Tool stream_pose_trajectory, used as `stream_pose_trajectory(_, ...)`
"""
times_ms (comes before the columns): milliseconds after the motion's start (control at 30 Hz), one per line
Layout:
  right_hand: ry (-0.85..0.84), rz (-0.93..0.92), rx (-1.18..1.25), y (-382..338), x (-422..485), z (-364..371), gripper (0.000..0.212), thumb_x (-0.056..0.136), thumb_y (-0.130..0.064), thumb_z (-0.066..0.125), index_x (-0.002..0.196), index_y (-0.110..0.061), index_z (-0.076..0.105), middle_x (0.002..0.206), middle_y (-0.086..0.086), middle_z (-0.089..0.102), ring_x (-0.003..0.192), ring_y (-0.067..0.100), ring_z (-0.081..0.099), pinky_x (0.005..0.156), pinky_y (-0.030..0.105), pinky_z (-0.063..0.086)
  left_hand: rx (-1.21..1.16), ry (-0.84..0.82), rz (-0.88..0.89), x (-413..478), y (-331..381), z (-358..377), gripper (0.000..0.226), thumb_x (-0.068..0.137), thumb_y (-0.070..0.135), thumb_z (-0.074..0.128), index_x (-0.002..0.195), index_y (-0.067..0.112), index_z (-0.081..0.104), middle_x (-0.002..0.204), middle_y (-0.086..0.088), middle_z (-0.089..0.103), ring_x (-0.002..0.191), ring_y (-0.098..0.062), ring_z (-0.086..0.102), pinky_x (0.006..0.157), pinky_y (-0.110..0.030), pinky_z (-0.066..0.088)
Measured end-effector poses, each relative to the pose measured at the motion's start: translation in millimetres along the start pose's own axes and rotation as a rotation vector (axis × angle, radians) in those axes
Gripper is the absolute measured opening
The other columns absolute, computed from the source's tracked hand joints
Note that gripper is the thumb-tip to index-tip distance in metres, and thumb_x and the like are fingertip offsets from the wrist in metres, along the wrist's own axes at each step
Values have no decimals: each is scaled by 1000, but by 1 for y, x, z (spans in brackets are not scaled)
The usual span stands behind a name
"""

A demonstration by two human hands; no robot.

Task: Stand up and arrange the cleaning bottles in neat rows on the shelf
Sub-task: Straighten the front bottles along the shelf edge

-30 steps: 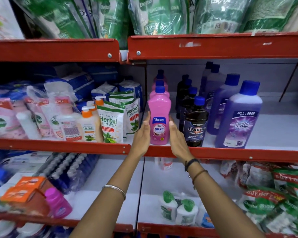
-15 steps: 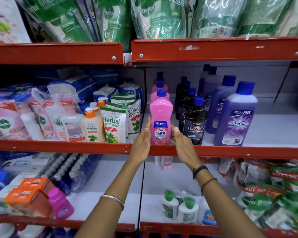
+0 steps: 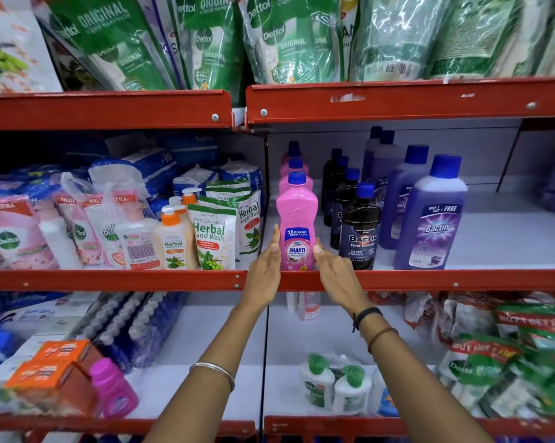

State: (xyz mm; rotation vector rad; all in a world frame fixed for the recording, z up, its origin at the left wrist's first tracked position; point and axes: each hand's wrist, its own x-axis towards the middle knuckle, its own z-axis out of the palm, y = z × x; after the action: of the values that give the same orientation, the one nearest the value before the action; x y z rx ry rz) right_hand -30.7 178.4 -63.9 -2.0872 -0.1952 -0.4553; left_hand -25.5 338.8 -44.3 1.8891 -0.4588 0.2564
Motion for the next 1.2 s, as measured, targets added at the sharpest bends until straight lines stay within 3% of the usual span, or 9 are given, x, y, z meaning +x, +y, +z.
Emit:
stream_pose_trajectory(67,0,1,8,-1,-1,-1,66,92,-63,24,132,-19,54,98,3,73,89,8,69,81,22,55,-14,-3,-7,-1,3,1,59,88,53,14,145,40,14,126,6,52,102,0,48,62,8,36)
stream_pose_trajectory(167,65,-57,85,-4,-13,-1,52,97,-50,30,128,-18,56,102,4,71,92,7,67,76,13,54,-100,69,8,-9,3,11,55,93,48,23,145,32,20,141,2,43,112,-1,48,69,3,40)
stream_pose_trajectory(300,521,-160,163,8,-30,-12,45,97,-46,34,108,-17,66,95,5,72,89,16,69,77,38,59,-134,321,144,-29,-3,31,49,93,46,33,133,19,41,136,-6,46,124,-11,45,91,-11,45)
stream_pose_trajectory(400,706,-146,83,16,-21,-44,43,98,-39,31,107,-12,63,102,2,58,97,20,57,88,19,43,-113,171,178,-36,9,60,52,93,46,29,134,18,45,141,2,46,132,-4,36,110,-19,29)
stream_pose_trajectory(467,611,-24,71,17,-13,-66,45,100,-37,28,116,-9,59,109,3,53,104,17,50,86,16,34,-84,45,105,-31,21,81,51,96,43,27,141,21,36,148,9,34,135,6,21,112,-10,14)
stream_pose_trajectory(600,289,110,56,30,-5,-79,57,101,-44,23,108,-2,61,107,22,68,102,31,61,86,38,45,-137,-16,-40,-5,35,105,51,98,36,21,146,18,23,156,1,24,137,-1,18,114,-20,10)
stream_pose_trajectory(833,254,23,-11,43,-1,-89,71,95,-57,23,77,3,55,70,25,63,63,26,56,72,47,49,-140,5,-61,6,36,119,52,97,39,16,147,22,20,153,1,28,129,2,20,108,-17,14)
stream_pose_trajectory(967,183,4,2,52,2,-89,72,91,-67,21,86,-6,60,81,26,68,79,37,65,74,50,53,-140,54,-72,10,34,119,66,88,53,12,147,23,21,152,1,31,139,-8,24,109,-20,17)
stream_pose_trajectory(1200,140,0,20,53,0,-93,54,95,-60,24,110,-26,64,86,15,73,85,28,69,81,47,55,-128,70,-63,9,34,126,71,85,56,13,146,22,22,150,2,34,138,-7,27,107,-18,18)
